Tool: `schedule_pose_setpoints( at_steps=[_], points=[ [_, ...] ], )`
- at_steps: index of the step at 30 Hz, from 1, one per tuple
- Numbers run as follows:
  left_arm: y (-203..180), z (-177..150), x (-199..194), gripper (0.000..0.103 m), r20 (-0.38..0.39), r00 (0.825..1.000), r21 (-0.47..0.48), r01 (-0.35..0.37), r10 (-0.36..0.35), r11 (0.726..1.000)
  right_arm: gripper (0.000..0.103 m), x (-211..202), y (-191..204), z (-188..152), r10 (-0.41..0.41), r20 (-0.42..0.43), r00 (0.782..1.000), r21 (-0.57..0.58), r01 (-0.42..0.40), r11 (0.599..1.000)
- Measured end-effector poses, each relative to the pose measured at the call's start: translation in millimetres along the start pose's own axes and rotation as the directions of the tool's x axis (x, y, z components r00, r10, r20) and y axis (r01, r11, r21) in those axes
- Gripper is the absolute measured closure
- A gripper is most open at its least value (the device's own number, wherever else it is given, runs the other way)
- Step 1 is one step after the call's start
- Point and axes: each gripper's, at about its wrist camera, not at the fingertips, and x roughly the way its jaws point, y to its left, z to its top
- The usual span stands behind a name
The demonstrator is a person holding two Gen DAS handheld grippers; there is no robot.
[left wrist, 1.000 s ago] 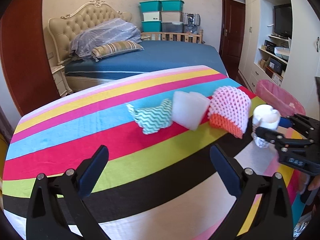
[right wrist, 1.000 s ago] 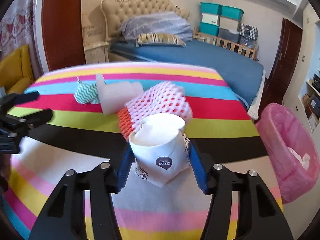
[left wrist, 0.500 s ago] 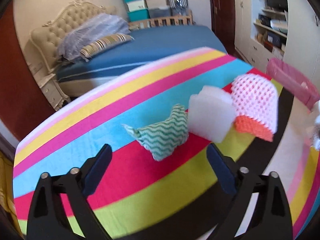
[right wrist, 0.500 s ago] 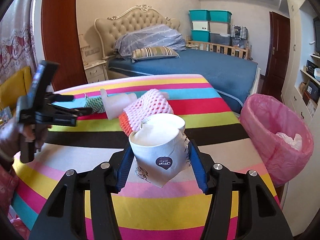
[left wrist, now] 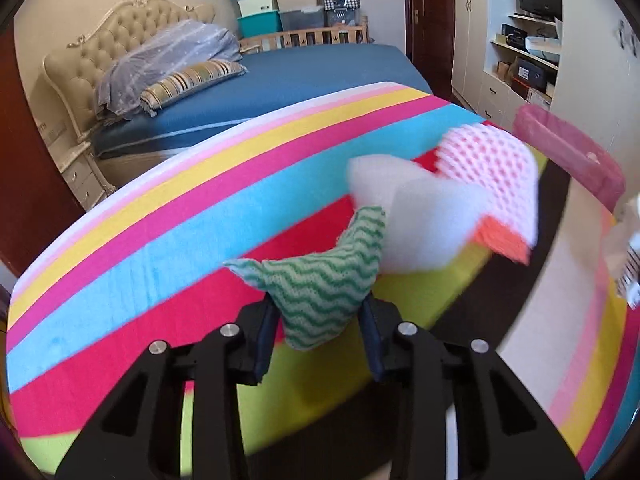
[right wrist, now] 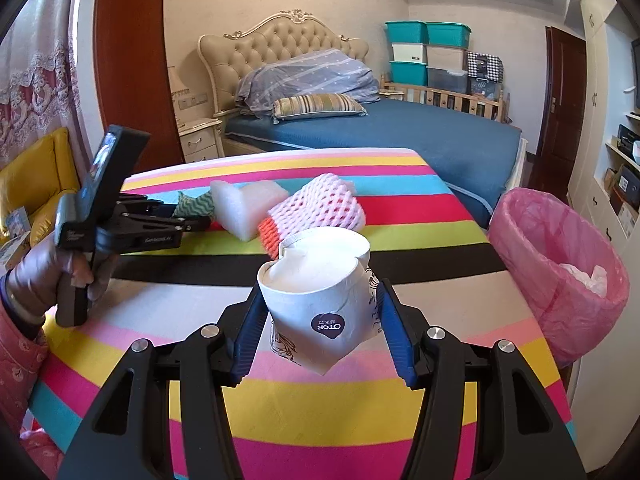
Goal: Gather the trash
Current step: 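Lift the paper cup and green cloth and carry them toward the wastebasket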
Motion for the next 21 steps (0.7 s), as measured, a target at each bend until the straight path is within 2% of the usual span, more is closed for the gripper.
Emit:
schedule_pose_setpoints(
  at_steps=[5,11,14,21],
  points=[
    [-26,-22,-32,0.067,0.034,0.999,0.011,0.037,-0.037,0.999,0.050,-3,4,-11,0.012,-0.011,1.000,-0.004,-0.012,1.000],
    [-56,-38,-63,0.067,0.075,0.987,0.039,0.137,-0.140,0.990,0.050,-10,-2,-19,0.007,-0.013,1.000,0.010,-0.007,1.000],
    [-72,-38,-75,0.067,0.092,0.974,0.041,0.203,-0.206,0.978,0.050,-18,-7,-22,-0.006,-0.004,1.000,0.016,0.006,1.000],
    [-102,-31,-92,0.067,0.143,0.961,0.069,0.227,-0.235,0.972,0.050,-31,-18,-27,-0.043,0.019,0.999,0.024,0.042,0.999]
  ],
)
